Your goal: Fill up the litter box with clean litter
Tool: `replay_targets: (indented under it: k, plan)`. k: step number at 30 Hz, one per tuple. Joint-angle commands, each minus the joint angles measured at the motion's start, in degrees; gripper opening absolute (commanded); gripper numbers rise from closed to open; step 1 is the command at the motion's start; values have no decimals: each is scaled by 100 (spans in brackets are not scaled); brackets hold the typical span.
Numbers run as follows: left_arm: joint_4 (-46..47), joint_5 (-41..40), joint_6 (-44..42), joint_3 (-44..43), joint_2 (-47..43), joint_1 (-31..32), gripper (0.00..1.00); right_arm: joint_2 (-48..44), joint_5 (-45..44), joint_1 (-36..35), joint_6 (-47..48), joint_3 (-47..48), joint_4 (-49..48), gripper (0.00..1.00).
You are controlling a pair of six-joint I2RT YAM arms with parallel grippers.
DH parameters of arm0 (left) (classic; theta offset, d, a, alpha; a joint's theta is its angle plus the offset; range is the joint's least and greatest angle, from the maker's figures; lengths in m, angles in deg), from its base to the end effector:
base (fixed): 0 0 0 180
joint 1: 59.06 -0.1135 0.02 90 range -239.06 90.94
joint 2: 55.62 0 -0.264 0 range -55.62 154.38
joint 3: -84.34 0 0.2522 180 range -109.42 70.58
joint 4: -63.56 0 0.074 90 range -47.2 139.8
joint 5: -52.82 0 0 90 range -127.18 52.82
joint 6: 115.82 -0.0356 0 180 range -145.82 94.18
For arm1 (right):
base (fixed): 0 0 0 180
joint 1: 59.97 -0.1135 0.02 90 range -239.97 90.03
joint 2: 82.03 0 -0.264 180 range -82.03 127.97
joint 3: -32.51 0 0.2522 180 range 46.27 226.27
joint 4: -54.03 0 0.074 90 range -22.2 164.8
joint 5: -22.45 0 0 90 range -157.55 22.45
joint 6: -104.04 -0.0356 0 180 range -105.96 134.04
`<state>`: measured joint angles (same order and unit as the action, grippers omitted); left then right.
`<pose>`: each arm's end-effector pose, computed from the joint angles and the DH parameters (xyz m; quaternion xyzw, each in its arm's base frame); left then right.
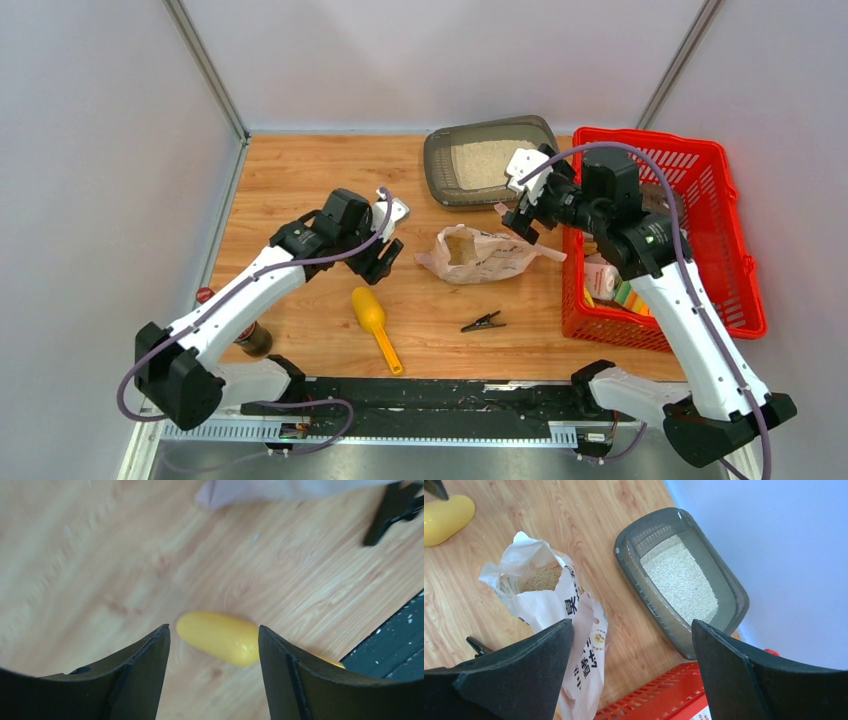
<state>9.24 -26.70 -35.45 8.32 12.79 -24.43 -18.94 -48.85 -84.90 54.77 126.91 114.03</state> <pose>0.2000 -0.1460 0.3130 0.3799 0.8447 -0.1624 0.3402 0.1861 0.0991 0.4283 -0.5298 0.6683 0.0693 0.5175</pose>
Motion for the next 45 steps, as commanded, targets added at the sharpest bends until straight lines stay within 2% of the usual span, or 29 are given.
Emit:
replay_targets:
  k: [1,2,4,11,15,19,21,24,30,34,36,41,45]
  plan:
    - [-708,-1030,1383,364,191,-18,74,-42,-6,-12,-294,171,-387,95]
    - [-865,-1318,1463,346,252,-18,74,-16,-24,-3,-259,163,-379,95]
    - [-1015,-1365,1727,381,410,-18,75,28,-33,-30,-215,189,-353,96]
    - [-858,523,2245,1091,683,-9,78,107,-314,-21,-92,198,-379,100]
    - [-656,639,2974,1418,876,-18,79,159,-428,-21,-56,92,-501,100]
    - [-130,876,3195,1296,1306,-9,79,256,-463,-21,23,13,-625,100]
    - [-102,790,3178,1050,1658,-9,79,283,-525,-21,-4,22,-704,100]
    - [-408,131,3187,628,2097,-9,79,309,-578,-12,14,39,-704,100]
    - [-769,-511,2879,-180,2889,-18,71,379,-701,-21,216,118,-634,100]
    - [-840,-627,2677,-637,3144,-9,76,388,-911,-21,286,180,-555,100]
    - [-735,-644,2423,-726,3083,-18,80,353,-973,-12,313,180,-537,100]
    - [-734,-670,1720,-762,2434,-18,81,327,-1035,-12,93,285,-554,100]
    - [-981,-740,1779,-297,1994,35,81,554,-1087,-12,49,531,-660,100]
